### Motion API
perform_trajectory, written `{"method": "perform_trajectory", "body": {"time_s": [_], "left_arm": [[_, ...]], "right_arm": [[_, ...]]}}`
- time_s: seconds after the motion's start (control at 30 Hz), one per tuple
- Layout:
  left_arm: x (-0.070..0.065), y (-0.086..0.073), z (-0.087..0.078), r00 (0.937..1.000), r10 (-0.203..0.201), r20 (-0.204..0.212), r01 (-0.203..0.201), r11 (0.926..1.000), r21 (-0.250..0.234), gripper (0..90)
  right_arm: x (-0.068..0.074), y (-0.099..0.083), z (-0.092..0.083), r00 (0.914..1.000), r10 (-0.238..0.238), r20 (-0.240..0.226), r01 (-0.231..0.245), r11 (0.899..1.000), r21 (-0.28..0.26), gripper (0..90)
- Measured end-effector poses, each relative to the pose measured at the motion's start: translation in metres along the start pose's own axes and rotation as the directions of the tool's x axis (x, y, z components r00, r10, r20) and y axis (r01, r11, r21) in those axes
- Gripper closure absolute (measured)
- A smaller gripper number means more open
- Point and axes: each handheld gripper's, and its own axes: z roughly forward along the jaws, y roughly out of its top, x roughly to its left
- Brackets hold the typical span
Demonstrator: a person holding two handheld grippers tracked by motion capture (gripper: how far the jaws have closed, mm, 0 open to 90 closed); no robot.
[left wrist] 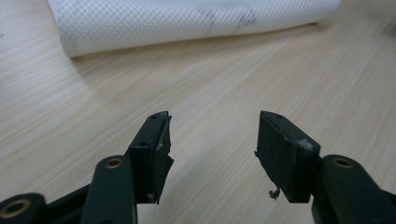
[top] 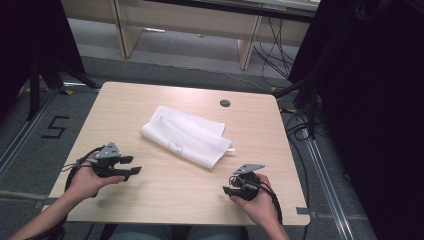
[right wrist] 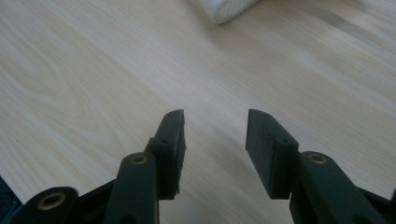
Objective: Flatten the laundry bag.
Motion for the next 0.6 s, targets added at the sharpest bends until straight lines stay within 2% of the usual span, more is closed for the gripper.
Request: {"method": "perform_trajectory", "body": {"time_s": [0.03, 0.07, 0.13, 0.2, 0.23, 0.27, 0.3, 0.33, 0.37, 0.4, 0.43, 0.47, 0.5, 0.53, 0.57, 0.6], "left_arm": [[-0.0008, 0.0002, 0.0005, 0.9998, -0.021, 0.001, 0.021, 0.9998, 0.000, 44.1], [0.0001, 0.0006, 0.0003, 1.0000, 0.000, -0.007, 0.000, 1.0000, 0.002, 44.0], [0.0010, 0.0002, 0.0005, 0.9999, 0.004, -0.014, -0.004, 1.0000, 0.006, 43.8], [0.0013, -0.0011, -0.0007, 0.9997, -0.002, -0.024, 0.002, 1.0000, 0.002, 43.6], [0.0015, -0.0016, -0.0020, 0.9997, -0.011, -0.024, 0.011, 0.9999, 0.004, 43.3], [0.0019, -0.0021, -0.0028, 0.9994, -0.013, -0.031, 0.013, 0.9999, 0.000, 43.0], [0.0022, -0.0023, -0.0036, 0.9992, -0.022, -0.034, 0.023, 0.9997, 0.003, 42.6], [0.0037, -0.0025, -0.0043, 0.9993, -0.014, -0.036, 0.015, 0.9999, 0.008, 42.2], [0.0033, -0.0025, -0.0039, 0.9986, -0.031, -0.043, 0.031, 0.9995, -0.002, 41.6], [0.0042, -0.0022, -0.0036, 0.9984, -0.038, -0.041, 0.038, 0.9993, -0.006, 41.0], [0.0045, -0.0017, -0.0032, 0.9974, -0.051, -0.050, 0.051, 0.9987, -0.009, 40.2], [0.0054, -0.0013, -0.0028, 0.9969, -0.054, -0.057, 0.053, 0.9985, -0.011, 39.3], [0.0058, -0.0009, -0.0017, 0.9960, -0.072, -0.054, 0.071, 0.9973, -0.018, 38.3], [0.0064, -0.0011, -0.0015, 0.9957, -0.074, -0.056, 0.073, 0.9972, -0.016, 37.2], [0.0071, -0.0019, -0.0012, 0.9957, -0.070, -0.060, 0.069, 0.9975, -0.015, 36.1], [0.0080, -0.0025, -0.0021, 0.9957, -0.070, -0.061, 0.070, 0.9975, -0.002, 35.9]], "right_arm": [[-0.0016, 0.0010, -0.0035, 1.0000, 0.005, -0.009, -0.004, 0.999, 0.037, 58.1], [-0.0024, 0.0008, -0.0027, 0.9997, 0.025, -0.007, -0.025, 0.999, 0.035, 60.3], [-0.0039, 0.0005, -0.0026, 0.9998, 0.017, -0.008, -0.017, 0.999, 0.032, 61.5], [-0.0042, 0.0018, -0.0034, 0.9992, 0.039, -0.010, -0.039, 0.999, 0.023, 62.6], [-0.0062, 0.0023, -0.0049, 0.9998, 0.020, -0.003, -0.020, 0.999, 0.033, 63.0], [-0.0071, 0.0021, -0.0036, 0.9999, 0.015, 0.003, -0.015, 1.000, 0.013, 63.1], [-0.0064, 0.0033, -0.0050, 0.9992, 0.040, -0.003, -0.040, 0.999, 0.026, 63.4], [-0.0062, 0.0036, -0.0052, 0.9989, 0.046, -0.004, -0.046, 0.999, 0.029, 63.6], [-0.0064, 0.0036, -0.0049, 0.9990, 0.044, -0.005, -0.043, 0.999, 0.033, 64.0], [-0.0056, 0.0028, -0.0026, 0.9986, 0.052, -0.006, -0.052, 0.999, 0.014, 64.6], [-0.0057, 0.0035, -0.0043, 0.9990, 0.045, -0.004, -0.045, 0.998, 0.040, 66.0], [-0.0058, 0.0036, -0.0041, 0.9992, 0.040, -0.002, -0.040, 0.998, 0.043, 67.7], [-0.0060, 0.0040, -0.0040, 0.9992, 0.039, 0.004, -0.039, 0.998, 0.046, 70.2], [-0.0056, 0.0048, -0.0033, 0.9986, 0.053, 0.010, -0.053, 0.998, 0.045, 75.6], [-0.0078, 0.0065, -0.0049, 0.9996, 0.024, 0.012, -0.025, 0.998, 0.064, 79.0], [-0.0070, 0.0086, -0.0054, 0.9990, 0.037, 0.026, -0.039, 0.997, 0.060, 82.3]]}}
